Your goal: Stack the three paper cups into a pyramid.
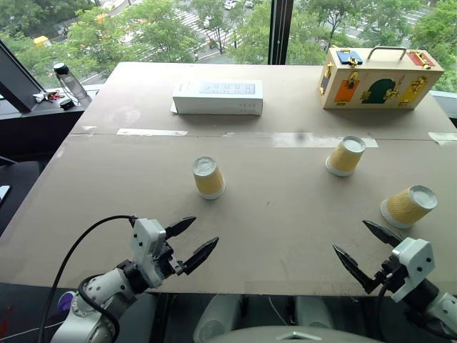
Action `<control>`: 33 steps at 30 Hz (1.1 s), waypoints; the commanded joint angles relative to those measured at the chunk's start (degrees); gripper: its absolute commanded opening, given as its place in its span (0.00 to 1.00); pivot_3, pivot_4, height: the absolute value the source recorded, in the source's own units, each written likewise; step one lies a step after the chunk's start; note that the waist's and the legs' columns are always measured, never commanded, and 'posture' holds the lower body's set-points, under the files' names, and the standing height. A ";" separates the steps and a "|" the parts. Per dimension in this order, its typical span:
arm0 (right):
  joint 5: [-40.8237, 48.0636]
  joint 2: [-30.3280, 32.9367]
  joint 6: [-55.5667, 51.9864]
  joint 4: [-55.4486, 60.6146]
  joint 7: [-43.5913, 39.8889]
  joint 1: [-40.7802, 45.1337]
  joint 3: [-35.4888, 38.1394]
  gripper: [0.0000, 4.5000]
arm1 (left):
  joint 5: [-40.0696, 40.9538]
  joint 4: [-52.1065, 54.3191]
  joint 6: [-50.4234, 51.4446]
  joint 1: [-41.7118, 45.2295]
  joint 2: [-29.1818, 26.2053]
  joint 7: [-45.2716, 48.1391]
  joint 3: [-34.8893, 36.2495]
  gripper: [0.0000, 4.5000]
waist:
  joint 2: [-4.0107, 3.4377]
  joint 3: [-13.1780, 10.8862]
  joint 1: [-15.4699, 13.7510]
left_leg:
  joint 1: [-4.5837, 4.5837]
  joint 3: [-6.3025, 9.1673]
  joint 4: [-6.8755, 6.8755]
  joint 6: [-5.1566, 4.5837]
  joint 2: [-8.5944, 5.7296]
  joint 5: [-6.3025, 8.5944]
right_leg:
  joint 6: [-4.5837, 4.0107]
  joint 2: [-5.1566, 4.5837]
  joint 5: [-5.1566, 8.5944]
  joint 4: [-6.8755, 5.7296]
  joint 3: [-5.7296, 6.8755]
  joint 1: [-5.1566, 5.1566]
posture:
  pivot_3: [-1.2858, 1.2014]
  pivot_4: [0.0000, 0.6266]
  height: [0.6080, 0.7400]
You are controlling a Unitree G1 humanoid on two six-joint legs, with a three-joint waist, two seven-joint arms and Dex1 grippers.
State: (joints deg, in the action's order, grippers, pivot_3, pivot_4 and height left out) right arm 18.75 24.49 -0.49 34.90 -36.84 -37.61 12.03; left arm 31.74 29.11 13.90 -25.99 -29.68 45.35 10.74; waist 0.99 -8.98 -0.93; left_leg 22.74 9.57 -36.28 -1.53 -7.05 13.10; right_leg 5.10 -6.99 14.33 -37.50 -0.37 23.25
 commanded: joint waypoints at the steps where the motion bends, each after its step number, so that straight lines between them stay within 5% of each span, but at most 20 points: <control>1: -0.84 -0.38 0.48 0.66 1.86 2.48 0.03 1.00 | 0.74 0.18 -0.50 1.28 -0.11 0.06 0.85 1.00 | 0.00 0.00 0.00 | 0.00 0.00 0.00 0.00 0.00 0.00 | 0.00 0.00 0.00 0.00 0.00 0.00 | 0.52 0.24 1.00; 17: -6.67 2.27 -20.77 6.22 14.31 27.99 -6.18 1.00 | 3.52 2.65 2.02 7.78 -0.61 0.11 0.26 1.00 | 0.04 0.03 0.00 | -0.01 -0.23 0.06 -0.13 0.05 -0.07 | -0.28 0.32 -0.19 0.09 0.04 0.08 | 0.52 0.24 1.00; 26: 9.18 11.07 -16.61 7.68 -6.28 27.49 -4.27 1.00 | 3.76 -3.61 4.51 14.97 0.25 -7.32 5.37 1.00 | 0.04 0.02 0.01 | 0.05 -0.19 0.08 -0.20 0.06 -0.06 | -0.09 0.35 -0.35 0.33 0.14 0.03 | 0.52 0.24 1.00; 33: 14.75 13.25 -16.28 8.88 -10.49 28.83 -4.39 1.00 | 0.39 -7.91 8.63 23.45 -2.97 -9.11 2.86 1.00 | 0.05 0.02 0.02 | 0.02 -0.14 0.05 -0.21 0.11 -0.06 | -0.12 0.40 -0.40 0.34 0.23 -0.02 | 0.52 0.24 1.00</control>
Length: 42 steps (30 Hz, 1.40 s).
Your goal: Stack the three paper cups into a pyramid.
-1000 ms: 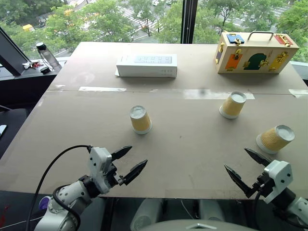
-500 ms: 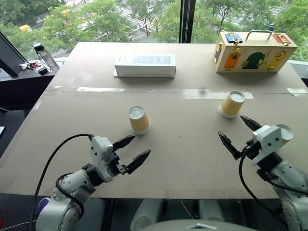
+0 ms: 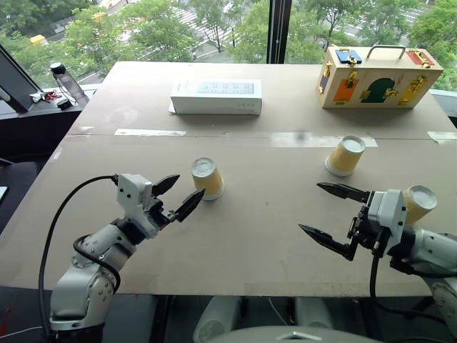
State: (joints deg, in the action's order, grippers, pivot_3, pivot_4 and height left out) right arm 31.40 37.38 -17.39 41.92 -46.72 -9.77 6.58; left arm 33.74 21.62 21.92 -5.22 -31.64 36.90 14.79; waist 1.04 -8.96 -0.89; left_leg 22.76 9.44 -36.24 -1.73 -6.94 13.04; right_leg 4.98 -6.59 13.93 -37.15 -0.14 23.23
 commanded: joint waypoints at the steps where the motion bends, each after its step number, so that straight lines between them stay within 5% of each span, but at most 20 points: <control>1: 2.05 0.29 0.62 1.77 -0.35 1.20 0.98 1.00 | -1.58 -0.96 0.90 3.93 -0.82 -0.70 -1.55 1.00 | 0.00 0.00 -0.08 | 0.00 0.00 0.00 0.00 0.00 0.00 | -0.01 0.00 -0.01 0.00 0.00 0.00 | 0.52 0.24 1.00; 11: -1.20 -1.15 0.91 3.12 4.06 0.15 -0.32 1.00 | -5.31 -11.49 -1.56 13.76 -0.70 5.13 -7.03 1.00 | 0.02 0.00 0.01 | 0.02 0.00 0.00 0.05 0.00 0.01 | -0.04 0.00 -0.03 0.01 0.00 0.02 | 0.52 0.24 1.00; 17: -2.29 -1.98 0.74 4.26 6.76 -0.83 -0.39 1.00 | -7.29 -15.49 -4.52 16.86 -0.22 7.95 -8.88 0.50 | 0.03 0.00 0.04 | 0.02 -0.01 -0.02 0.04 0.00 0.01 | -0.03 0.00 -0.03 0.02 -0.01 0.01 | 0.52 0.24 1.00; 25: -4.35 -4.26 0.86 5.35 11.36 -4.37 -0.05 1.00 | -4.22 -20.62 -1.74 27.29 1.68 17.01 -12.90 0.50 | 0.05 -0.01 -0.35 | 0.07 0.15 -0.08 0.05 -0.03 0.00 | -0.03 0.00 -0.04 0.02 0.14 -0.03 | 0.52 0.24 1.00; 42: -7.78 -6.23 6.46 7.25 11.29 -23.51 6.85 1.00 | -14.44 -35.57 -8.12 40.07 7.99 21.41 -21.59 0.50 | 0.05 -0.01 0.11 | 0.04 0.28 -0.13 0.24 -0.05 -0.12 | -0.02 0.04 -0.04 0.01 0.21 -0.20 | 0.52 0.24 1.00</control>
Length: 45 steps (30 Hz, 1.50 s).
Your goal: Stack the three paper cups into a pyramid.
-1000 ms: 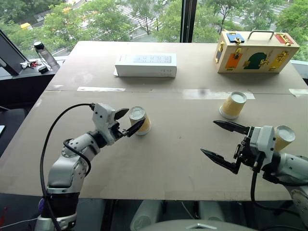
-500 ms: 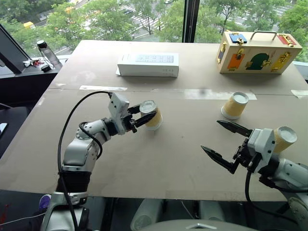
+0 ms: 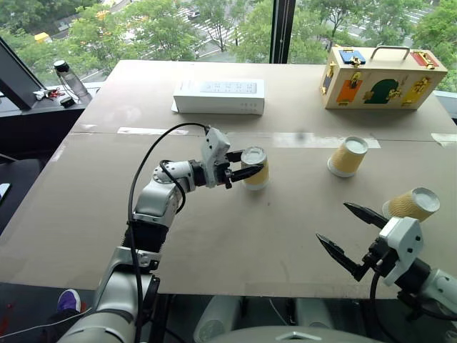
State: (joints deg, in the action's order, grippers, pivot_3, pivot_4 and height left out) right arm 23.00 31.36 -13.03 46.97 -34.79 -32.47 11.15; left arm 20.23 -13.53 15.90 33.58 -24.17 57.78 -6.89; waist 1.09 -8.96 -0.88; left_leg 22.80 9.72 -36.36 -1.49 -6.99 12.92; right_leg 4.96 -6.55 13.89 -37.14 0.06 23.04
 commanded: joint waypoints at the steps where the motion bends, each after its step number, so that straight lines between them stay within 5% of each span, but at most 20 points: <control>1: 1.01 -0.21 2.30 2.24 -0.86 -1.08 2.75 1.00 | -1.18 -0.90 -2.40 1.40 0.67 0.54 0.14 0.50 | 0.00 0.00 0.18 | -0.02 -0.02 -0.01 -0.05 0.00 0.03 | 0.01 0.00 -0.01 0.00 -0.02 0.00 | 0.52 0.24 1.00; 25: 7.50 1.72 1.29 3.14 -2.99 0.75 5.94 1.00 | -3.50 -2.64 -2.87 2.42 2.72 -1.59 0.64 0.50 | 0.00 0.00 0.06 | -0.03 0.06 -0.03 -0.16 0.01 0.09 | 0.01 0.02 -0.02 -0.01 0.03 -0.03 | 0.52 0.24 1.00; 30: 7.40 1.81 1.19 2.93 -3.09 1.27 5.94 1.00 | -2.71 -0.96 -2.47 1.73 2.57 -1.63 0.95 0.98 | 0.00 0.00 0.07 | -0.03 0.06 -0.03 -0.16 0.01 0.09 | 0.01 0.02 -0.02 -0.01 0.03 -0.03 | 0.52 0.24 1.00; 45: -0.93 4.61 -10.63 -3.90 11.63 9.83 20.94 1.00 | 15.55 25.96 11.87 -15.15 -7.34 -0.05 15.66 0.99 | -0.04 0.02 -0.15 | -0.03 0.04 -0.02 0.05 0.02 -0.02 | -0.01 0.02 -0.01 -0.02 -0.01 -0.02 | 0.52 0.24 1.00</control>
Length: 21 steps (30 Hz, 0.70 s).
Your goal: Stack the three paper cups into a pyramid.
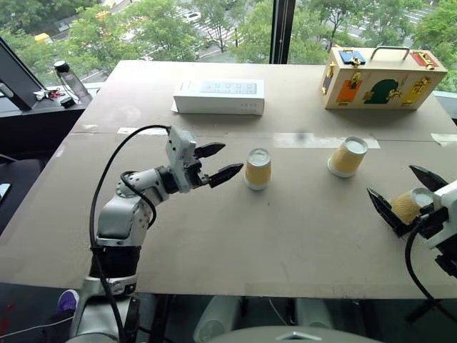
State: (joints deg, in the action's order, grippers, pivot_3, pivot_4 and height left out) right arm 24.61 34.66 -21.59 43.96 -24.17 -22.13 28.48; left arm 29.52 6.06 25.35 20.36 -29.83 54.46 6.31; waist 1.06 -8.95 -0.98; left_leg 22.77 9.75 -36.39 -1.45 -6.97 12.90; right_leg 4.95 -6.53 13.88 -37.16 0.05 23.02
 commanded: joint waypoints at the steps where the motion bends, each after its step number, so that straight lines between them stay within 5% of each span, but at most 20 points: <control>1: -2.56 1.53 -3.27 -1.50 1.11 -0.61 4.24 1.00 | 8.42 8.87 3.21 -3.85 -2.96 5.68 2.43 0.99 | 0.00 0.00 -0.13 | 0.00 -0.01 0.00 0.00 -0.01 0.00 | 0.00 -0.02 0.00 0.01 -0.01 0.00 | 0.52 0.24 1.00; 8: -0.23 1.01 -8.74 -6.59 0.44 0.52 6.69 1.00 | 16.01 21.49 5.55 -12.37 -8.51 14.83 -0.15 0.99 | -0.13 0.02 0.12 | -0.04 -0.07 0.01 -0.26 0.02 0.14 | -0.12 -0.02 0.01 0.02 -0.05 -0.02 | 0.52 0.24 1.00; 19: 2.01 -0.37 -12.76 -10.89 1.23 4.54 5.75 1.00 | 16.39 24.73 3.57 -14.45 -9.29 15.44 -1.71 0.99 | -0.19 0.01 0.15 | -0.07 -0.21 0.04 -0.26 0.11 0.14 | -0.16 0.06 -0.04 0.08 -0.14 -0.01 | 0.52 0.24 1.00; 21: 1.88 -0.61 -12.94 -11.29 1.44 5.05 5.64 0.89 | 16.26 25.26 3.10 -15.54 -9.22 15.43 -2.04 1.00 | -0.19 0.01 0.14 | -0.07 -0.21 0.05 -0.26 0.12 0.14 | -0.16 0.06 -0.04 0.10 -0.14 -0.01 | 0.52 0.24 1.00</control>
State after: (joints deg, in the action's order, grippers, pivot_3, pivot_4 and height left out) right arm 26.17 34.08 -34.79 32.35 -23.18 -17.47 33.17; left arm 44.77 28.78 29.50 5.32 -38.67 69.63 3.98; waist 0.87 -8.93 -0.84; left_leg 22.71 9.54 -36.34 -1.71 -6.86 13.05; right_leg 4.77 -6.47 13.85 -37.05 -0.10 23.00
